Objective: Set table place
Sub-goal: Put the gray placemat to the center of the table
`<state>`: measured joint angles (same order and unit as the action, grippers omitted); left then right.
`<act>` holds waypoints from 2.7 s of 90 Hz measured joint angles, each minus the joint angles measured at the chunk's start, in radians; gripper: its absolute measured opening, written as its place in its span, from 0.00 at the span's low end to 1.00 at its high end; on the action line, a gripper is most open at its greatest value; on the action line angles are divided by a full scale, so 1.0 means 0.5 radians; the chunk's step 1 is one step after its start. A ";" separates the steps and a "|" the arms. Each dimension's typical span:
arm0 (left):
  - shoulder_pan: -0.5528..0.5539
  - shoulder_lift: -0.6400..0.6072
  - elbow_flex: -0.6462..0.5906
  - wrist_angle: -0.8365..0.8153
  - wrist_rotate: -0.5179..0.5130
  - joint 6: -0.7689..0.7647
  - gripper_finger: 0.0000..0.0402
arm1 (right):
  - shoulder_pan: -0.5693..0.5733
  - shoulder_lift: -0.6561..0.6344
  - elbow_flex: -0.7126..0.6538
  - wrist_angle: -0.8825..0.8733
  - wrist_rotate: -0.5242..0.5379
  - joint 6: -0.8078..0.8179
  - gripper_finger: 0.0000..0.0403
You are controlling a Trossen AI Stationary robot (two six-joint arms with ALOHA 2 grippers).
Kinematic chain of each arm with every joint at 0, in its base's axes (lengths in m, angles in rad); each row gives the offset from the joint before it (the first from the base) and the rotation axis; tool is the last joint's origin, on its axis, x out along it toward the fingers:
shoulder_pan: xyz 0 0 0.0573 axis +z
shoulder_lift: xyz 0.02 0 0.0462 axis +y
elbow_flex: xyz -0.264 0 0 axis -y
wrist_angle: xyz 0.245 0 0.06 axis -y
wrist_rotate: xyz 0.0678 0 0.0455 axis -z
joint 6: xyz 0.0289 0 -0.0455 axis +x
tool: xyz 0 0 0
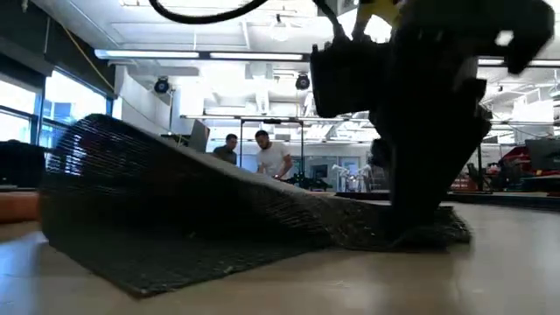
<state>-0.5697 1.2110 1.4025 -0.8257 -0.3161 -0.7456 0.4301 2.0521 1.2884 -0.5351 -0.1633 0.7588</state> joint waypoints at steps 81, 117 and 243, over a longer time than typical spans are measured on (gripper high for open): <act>0.000 -0.166 -0.005 0.068 -0.219 0.486 0.33 | -0.378 -1.581 0.383 -1.867 0.473 1.073 0.00; 0.128 0.019 -0.042 0.322 -0.227 0.394 0.33 | -0.712 -1.572 -0.318 -0.961 -0.302 0.110 0.00; 0.607 1.609 -0.052 0.334 1.038 -0.285 0.00 | -0.569 -1.578 -0.345 -1.519 0.661 -0.177 0.00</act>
<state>-0.2661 2.0154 1.3766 -0.6589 0.2028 -0.8882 0.1457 1.2629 1.1159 -1.2948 0.1670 0.6702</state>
